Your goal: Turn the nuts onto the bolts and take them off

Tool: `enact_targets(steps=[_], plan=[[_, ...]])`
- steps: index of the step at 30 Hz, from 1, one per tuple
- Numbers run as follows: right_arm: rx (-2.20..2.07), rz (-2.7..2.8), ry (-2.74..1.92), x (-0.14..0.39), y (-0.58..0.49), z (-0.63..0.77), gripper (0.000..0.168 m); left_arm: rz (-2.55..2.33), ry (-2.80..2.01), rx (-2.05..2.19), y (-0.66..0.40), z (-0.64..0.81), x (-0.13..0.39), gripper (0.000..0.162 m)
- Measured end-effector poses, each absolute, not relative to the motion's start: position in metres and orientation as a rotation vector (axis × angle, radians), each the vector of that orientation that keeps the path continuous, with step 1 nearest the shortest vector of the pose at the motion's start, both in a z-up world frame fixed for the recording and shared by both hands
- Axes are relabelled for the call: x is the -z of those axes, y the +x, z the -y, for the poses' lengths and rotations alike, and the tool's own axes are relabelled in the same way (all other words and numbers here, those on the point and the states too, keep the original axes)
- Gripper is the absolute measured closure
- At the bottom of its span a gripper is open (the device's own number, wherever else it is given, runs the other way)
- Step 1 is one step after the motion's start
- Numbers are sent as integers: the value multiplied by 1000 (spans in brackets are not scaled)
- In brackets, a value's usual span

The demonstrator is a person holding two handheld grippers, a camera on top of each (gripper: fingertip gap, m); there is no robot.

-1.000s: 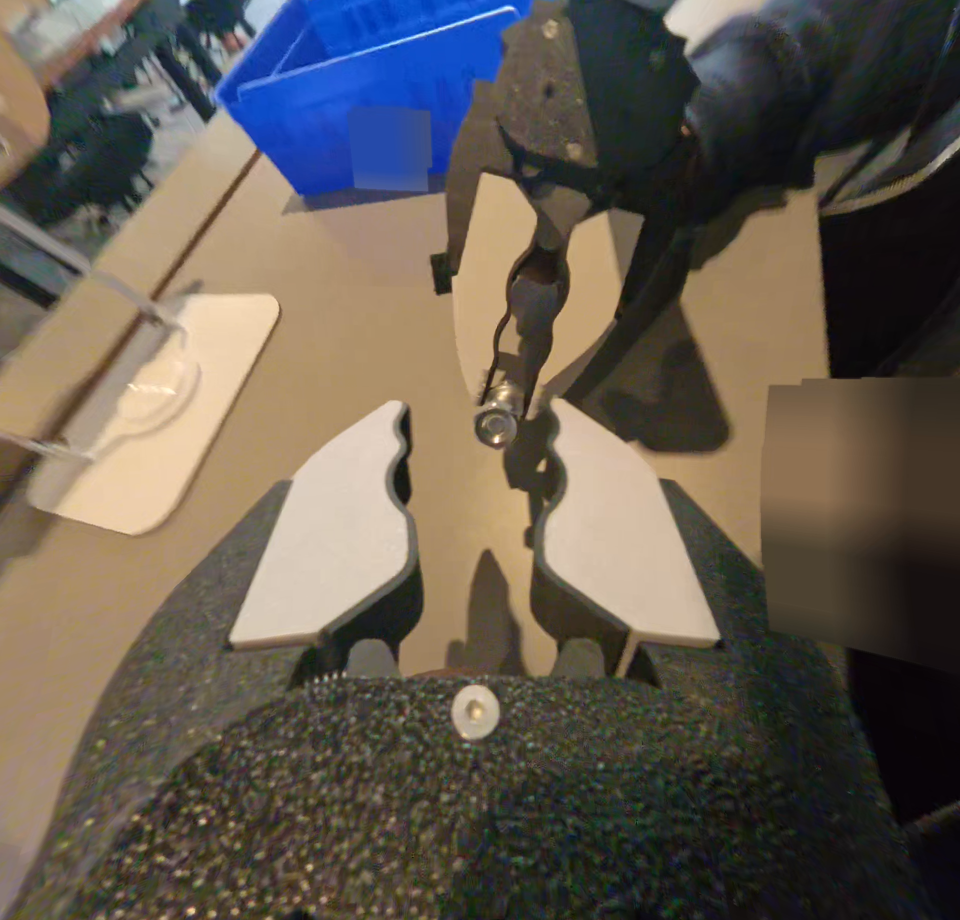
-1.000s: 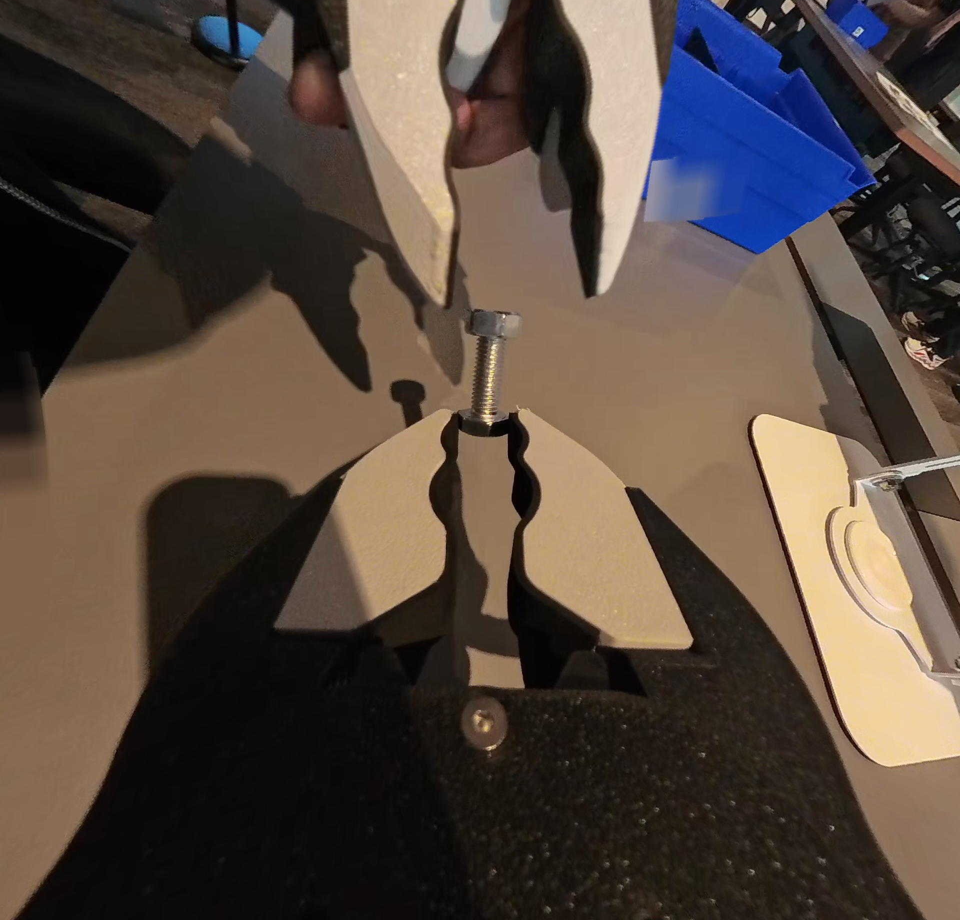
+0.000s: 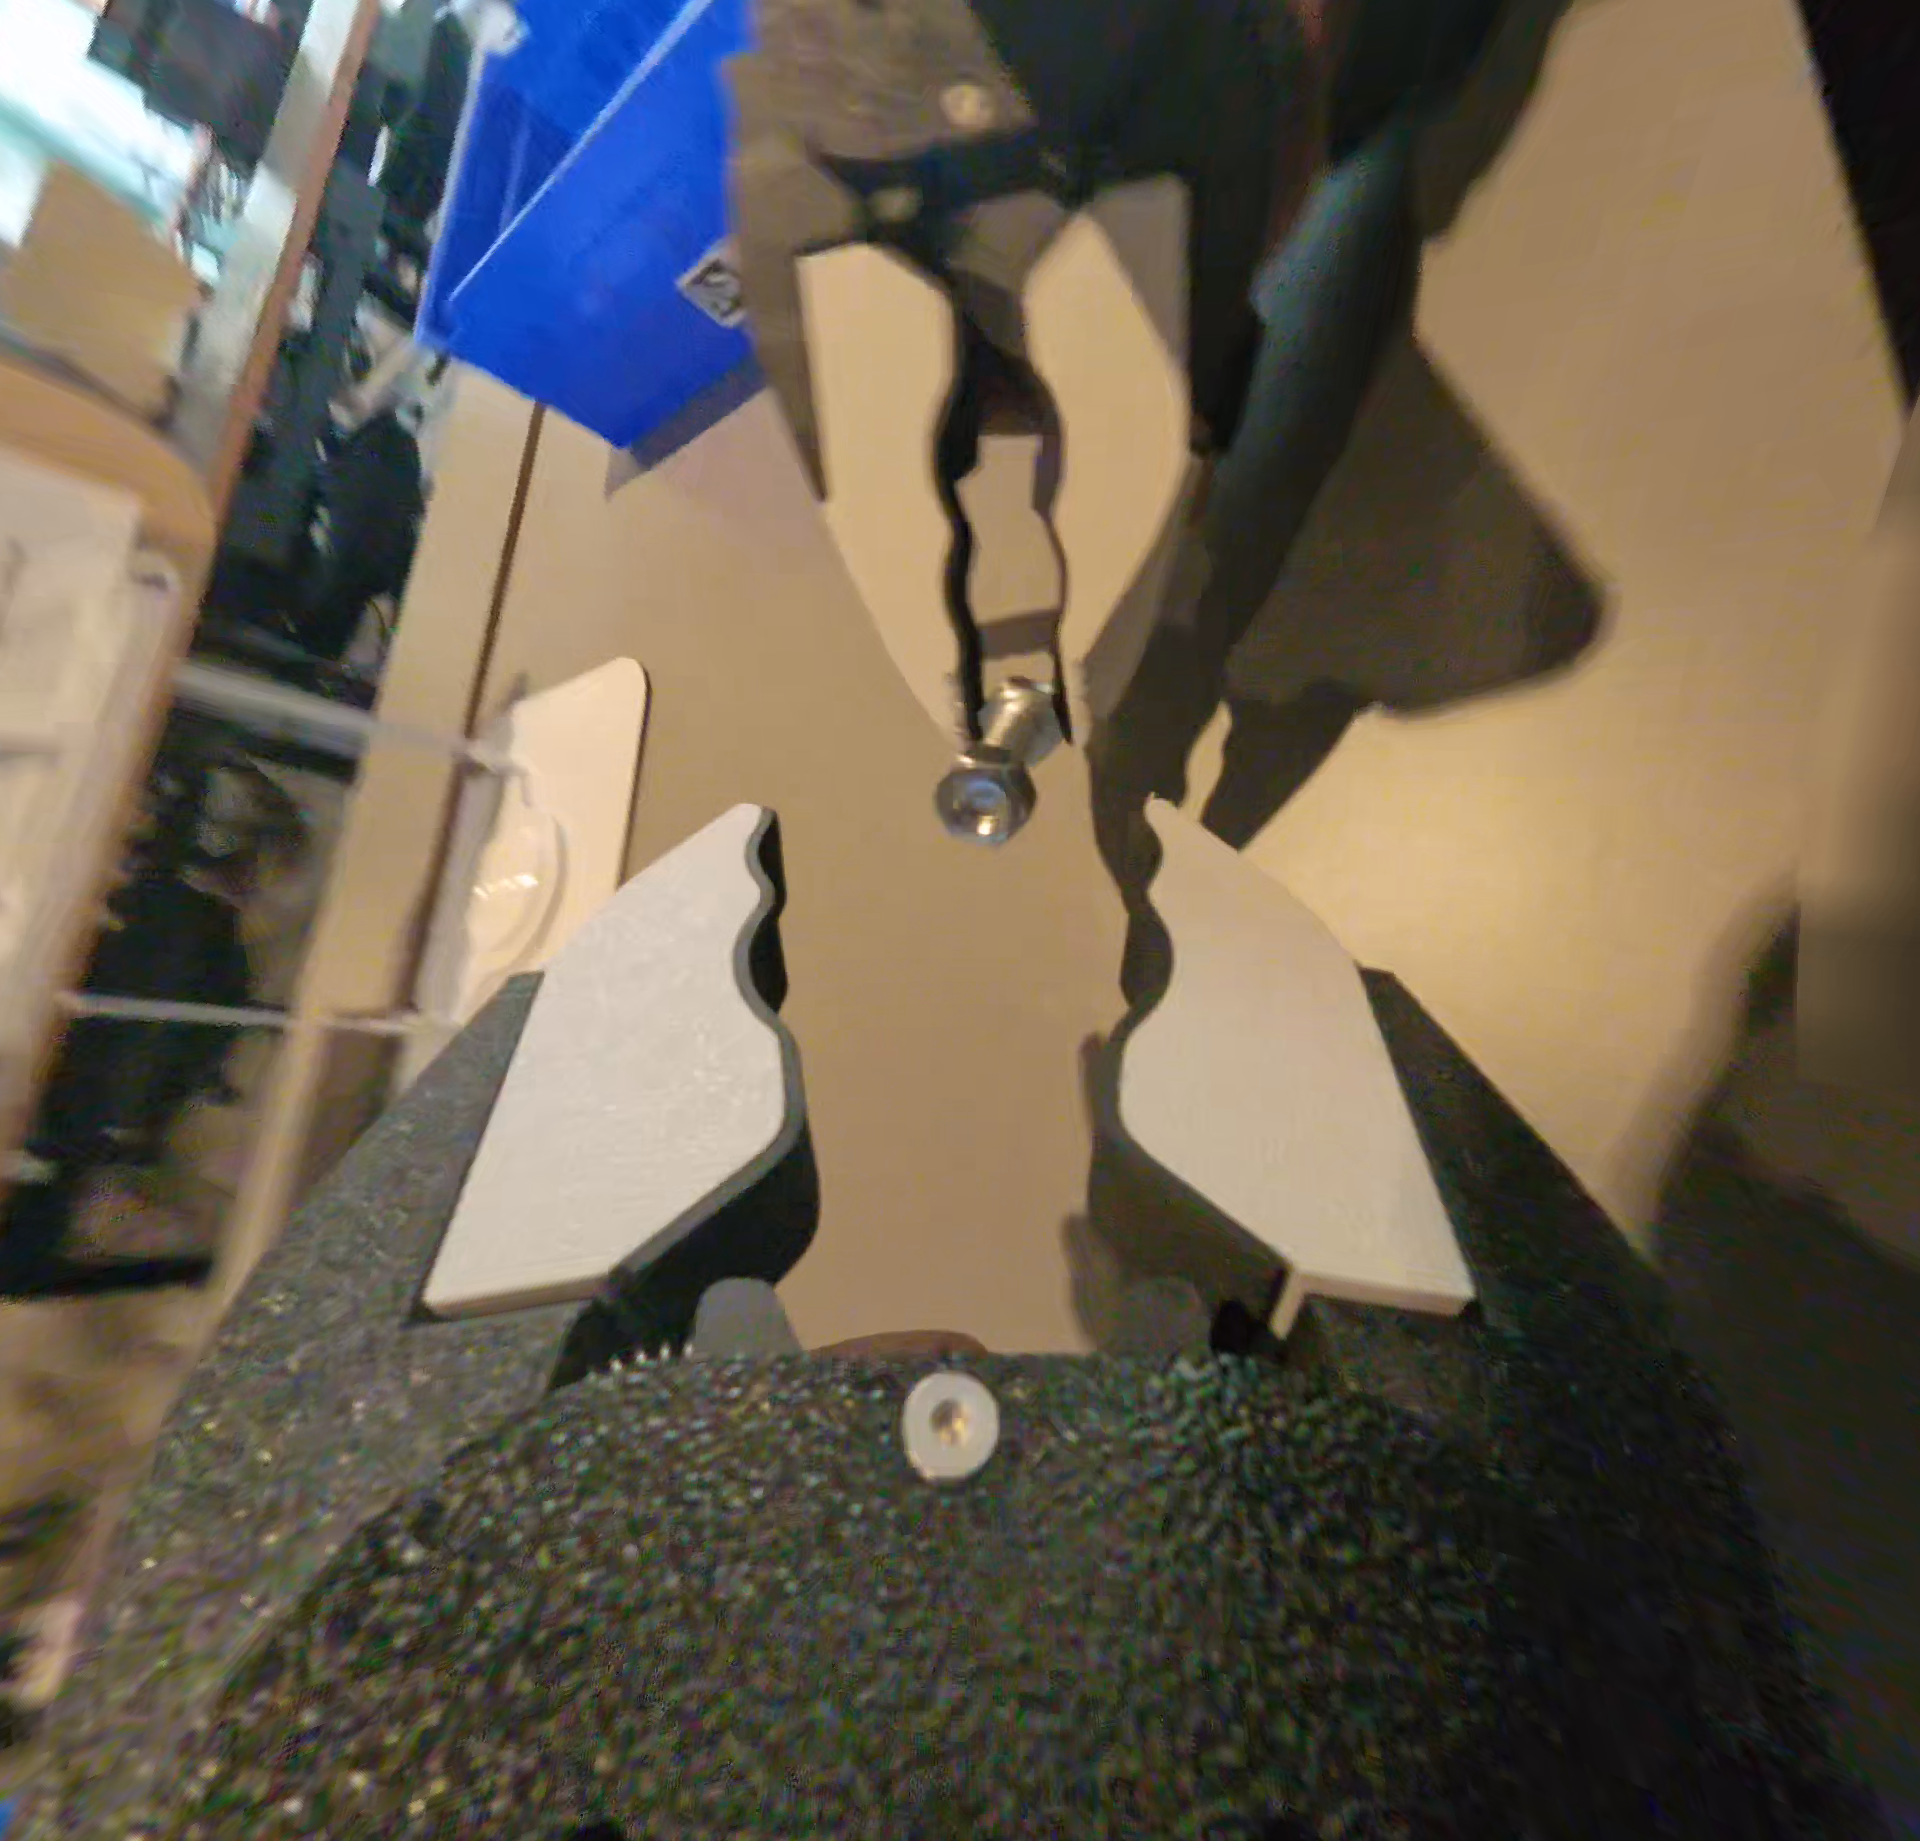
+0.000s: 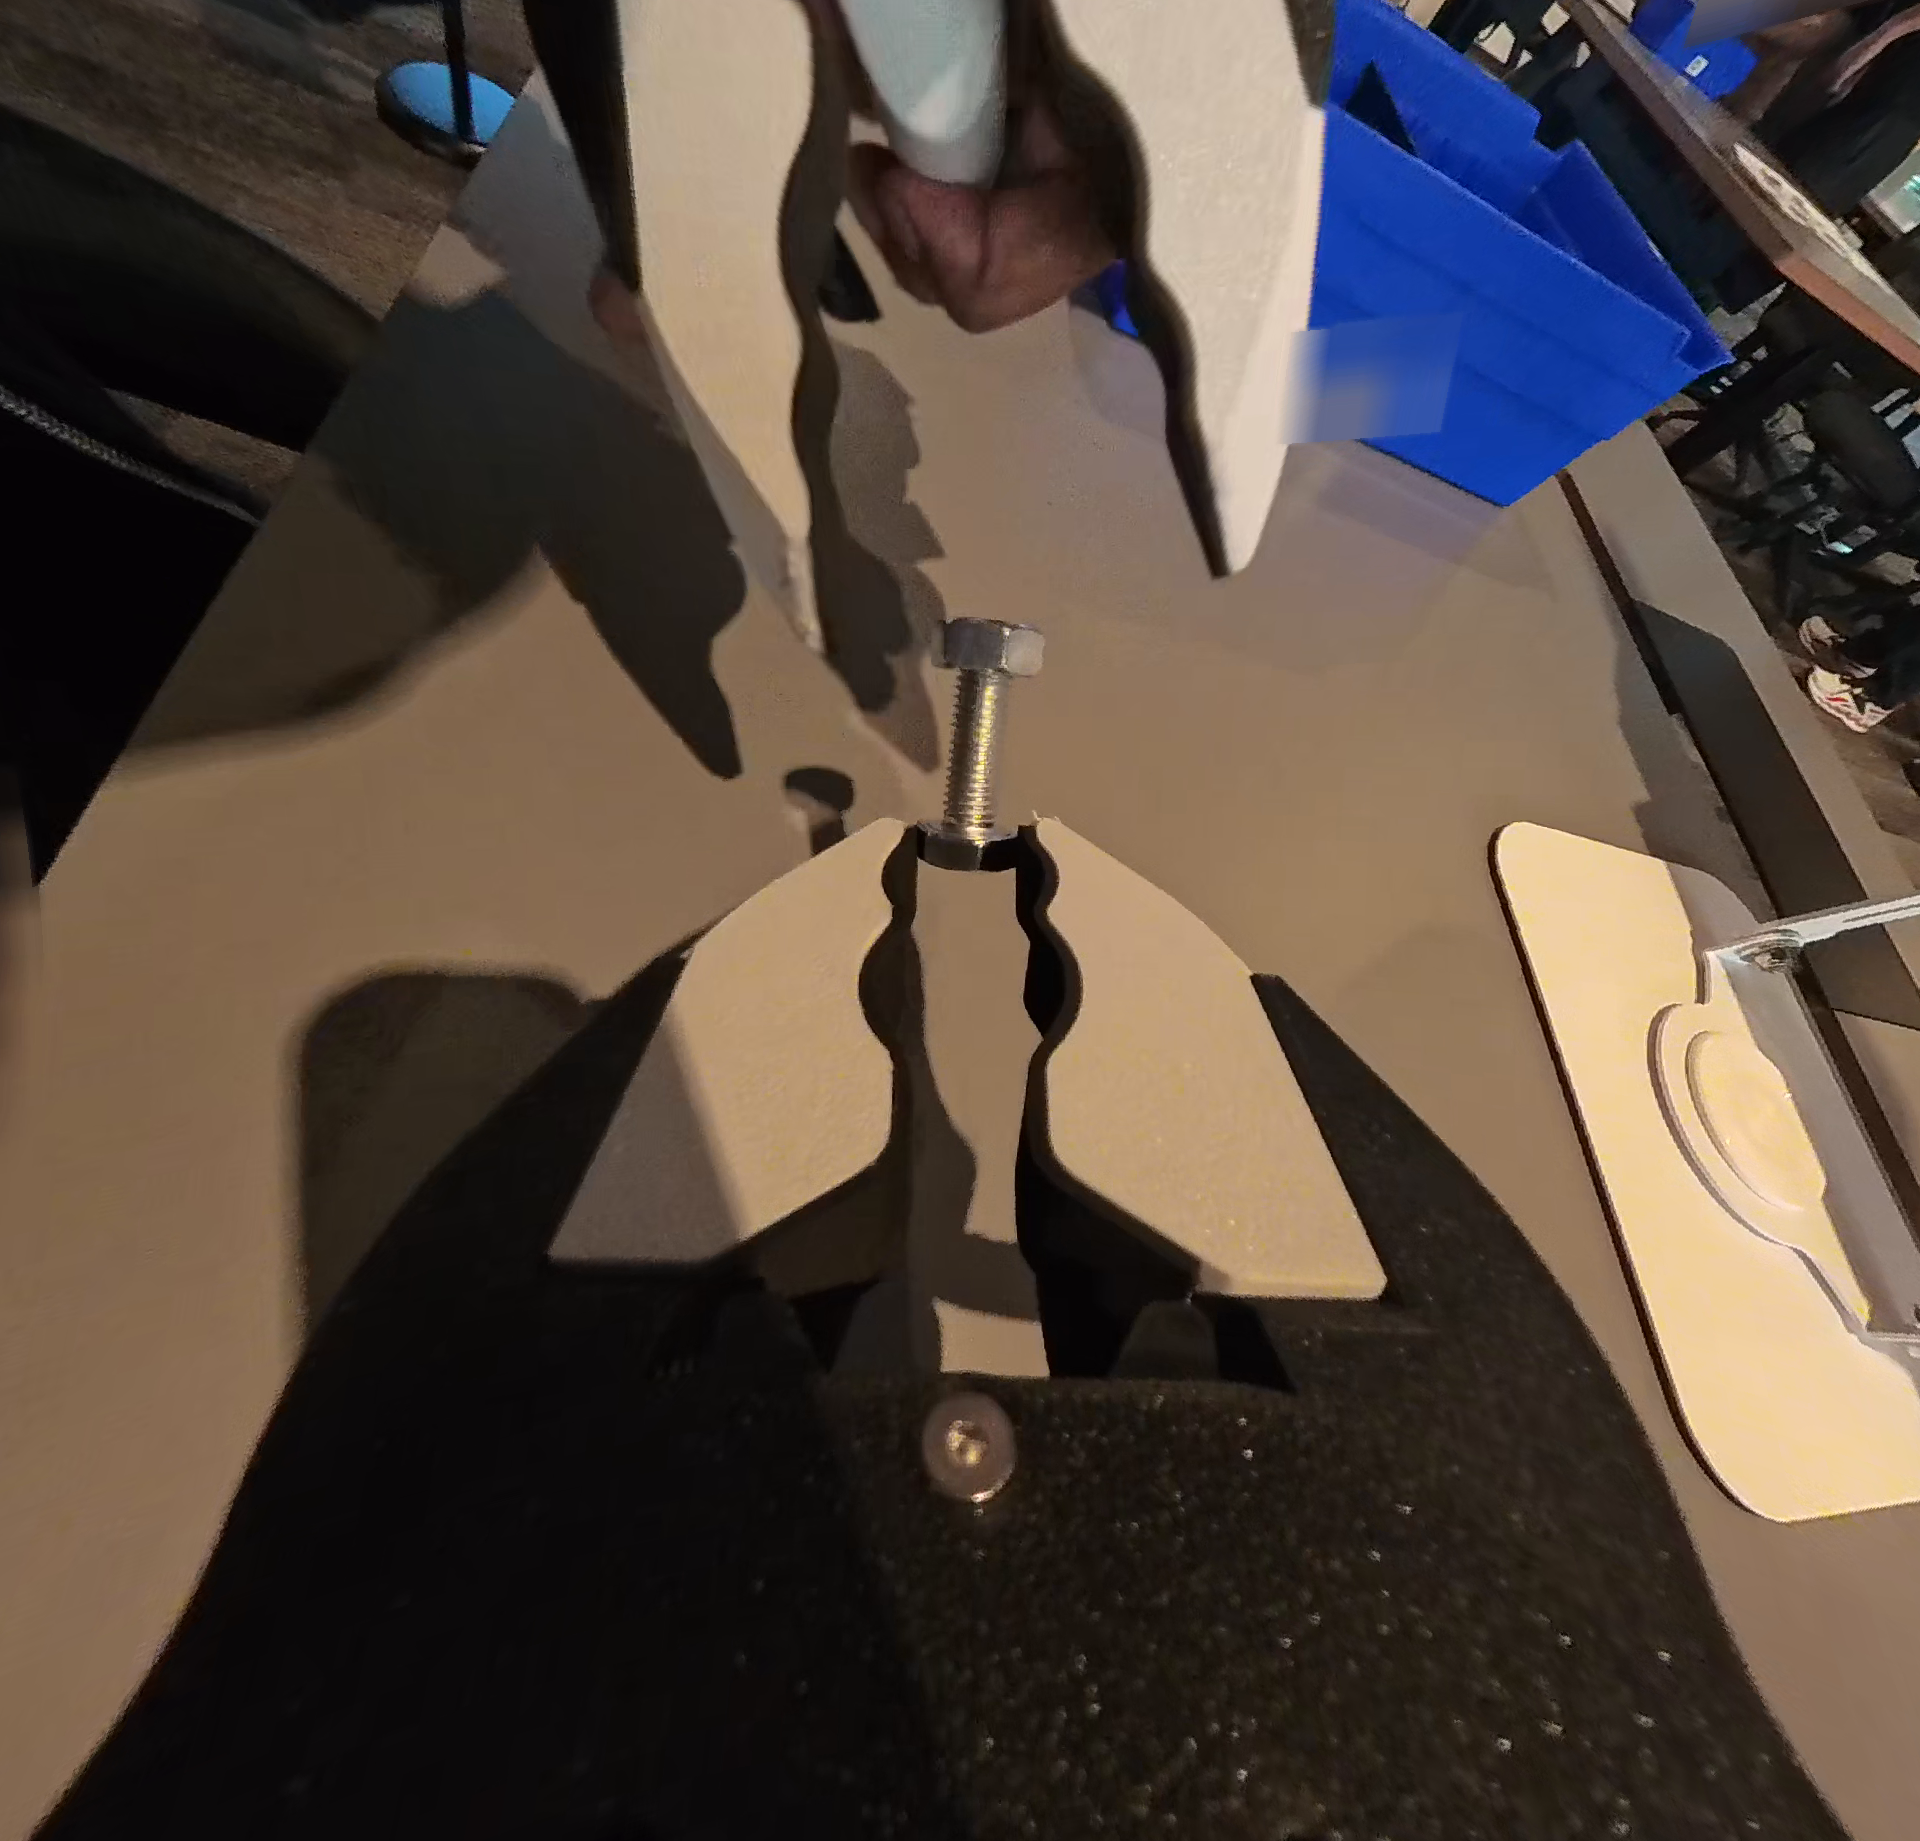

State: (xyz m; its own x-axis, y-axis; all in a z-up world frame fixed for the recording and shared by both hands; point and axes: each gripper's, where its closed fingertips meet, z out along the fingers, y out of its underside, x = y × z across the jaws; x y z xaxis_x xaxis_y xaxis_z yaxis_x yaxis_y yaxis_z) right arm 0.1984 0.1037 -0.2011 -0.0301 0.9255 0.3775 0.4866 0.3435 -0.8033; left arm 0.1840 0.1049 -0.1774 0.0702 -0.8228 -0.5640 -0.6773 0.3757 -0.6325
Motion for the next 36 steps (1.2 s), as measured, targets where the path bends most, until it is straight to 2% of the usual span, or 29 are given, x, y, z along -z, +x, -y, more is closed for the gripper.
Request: enact_targets(steps=[3, 7, 10, 14, 19, 24, 27, 28, 29, 33, 35, 36], plan=[[-584, 1670, -1284, 202, 197, -103, 151, -1433, -1614, 410, 184, -105, 176, 114], [-588, 1674, -1282, 203, 197, -102, 151, -1309, -1807, 637, 187, -97, 183, 120], [-587, 1674, -1280, 203, 197, -102, 151, -1306, -1815, 675, 189, -96, 183, 127], [-579, 1684, -1275, 203, 197, -101, 151, -1392, -1802, 625, 192, -95, 190, 144], [-586, 1684, -1282, 204, 197, -101, 151, -1616, -1606, 412, 190, -98, 191, 144], [-566, 1705, -1282, 208, 196, -100, 151, -1970, -1019, -138, 188, -101, 194, 144], [-571, 1697, -1285, 207, 196, -101, 151, -2004, -848, -285, 188, -106, 192, 144], [-586, 1686, -1285, 205, 196, -101, 151, -1977, -864, -271, 188, -107, 191, 139], [-593, 1678, -1286, 204, 197, -102, 151, -1946, -917, -221, 187, -108, 191, 123], [-592, 1670, -1289, 203, 198, -103, 151, -1706, -1308, 178, 184, -105, 189, 89], [-594, 1675, -1288, 204, 197, -103, 151, -1552, -1453, 370, 186, -102, 183, 95], [-595, 1677, -1288, 204, 197, -102, 151, -1485, -1506, 445, 186, -101, 180, 105]])
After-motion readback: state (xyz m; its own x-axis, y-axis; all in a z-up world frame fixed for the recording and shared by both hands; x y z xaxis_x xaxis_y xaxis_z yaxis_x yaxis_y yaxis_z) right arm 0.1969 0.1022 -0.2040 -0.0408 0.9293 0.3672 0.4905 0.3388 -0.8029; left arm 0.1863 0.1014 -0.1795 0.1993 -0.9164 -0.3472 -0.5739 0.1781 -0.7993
